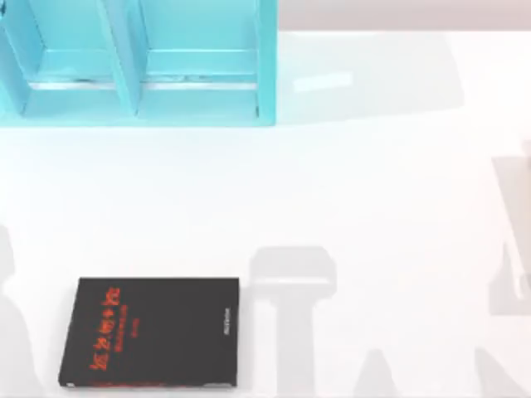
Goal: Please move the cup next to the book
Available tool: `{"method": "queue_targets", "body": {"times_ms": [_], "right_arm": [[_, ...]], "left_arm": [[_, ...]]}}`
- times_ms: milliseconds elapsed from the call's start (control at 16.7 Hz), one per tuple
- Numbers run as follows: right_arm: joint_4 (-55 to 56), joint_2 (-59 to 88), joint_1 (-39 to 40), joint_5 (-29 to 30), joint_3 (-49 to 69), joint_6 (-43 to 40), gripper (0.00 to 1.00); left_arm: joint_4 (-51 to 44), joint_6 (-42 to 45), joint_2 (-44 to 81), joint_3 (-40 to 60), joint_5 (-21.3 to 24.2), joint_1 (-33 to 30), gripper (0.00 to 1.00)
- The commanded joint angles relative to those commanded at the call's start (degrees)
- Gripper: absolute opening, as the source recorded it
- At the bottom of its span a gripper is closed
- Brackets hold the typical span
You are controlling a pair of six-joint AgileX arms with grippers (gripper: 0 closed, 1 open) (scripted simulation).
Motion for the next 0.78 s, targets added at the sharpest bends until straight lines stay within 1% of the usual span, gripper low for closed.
{"method": "queue_targets", "body": {"times_ms": [180, 360, 600, 780], "right_arm": [[0.0, 0.0, 0.0, 0.0, 0.0, 0.0, 1.0], [0.0, 0.0, 0.0, 0.0, 0.0, 0.0, 1.0], [0.0, 0.0, 0.0, 0.0, 0.0, 0.0, 1.0], [0.0, 0.0, 0.0, 0.0, 0.0, 0.0, 1.0]], "left_arm": [[-7.59, 16.82, 8.87, 6.68, 0.33, 6.52, 1.0], [-14.28, 30.38, 17.69, 10.83, 1.05, 12.02, 1.0], [-21.82, 46.02, 28.85, 13.04, 2.23, 17.74, 1.0], [-26.15, 54.6, 35.69, 13.36, 2.97, 20.87, 1.0]]}}
